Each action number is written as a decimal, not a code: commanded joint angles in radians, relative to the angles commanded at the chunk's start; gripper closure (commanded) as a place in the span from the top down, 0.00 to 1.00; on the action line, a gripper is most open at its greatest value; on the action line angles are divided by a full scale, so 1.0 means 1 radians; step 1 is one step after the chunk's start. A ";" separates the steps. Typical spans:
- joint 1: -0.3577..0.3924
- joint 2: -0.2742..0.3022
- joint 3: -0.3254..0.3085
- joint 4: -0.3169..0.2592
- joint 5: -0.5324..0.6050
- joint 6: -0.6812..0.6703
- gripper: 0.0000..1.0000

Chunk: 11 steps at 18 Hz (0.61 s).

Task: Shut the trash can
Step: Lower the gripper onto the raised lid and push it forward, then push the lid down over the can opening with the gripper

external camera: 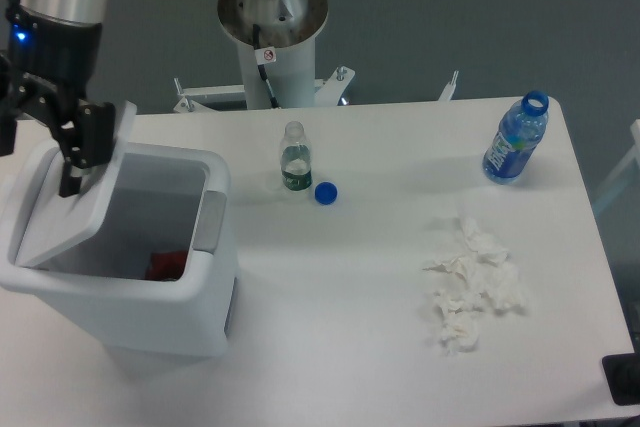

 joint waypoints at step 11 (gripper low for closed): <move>0.049 -0.008 0.000 0.005 0.031 0.000 1.00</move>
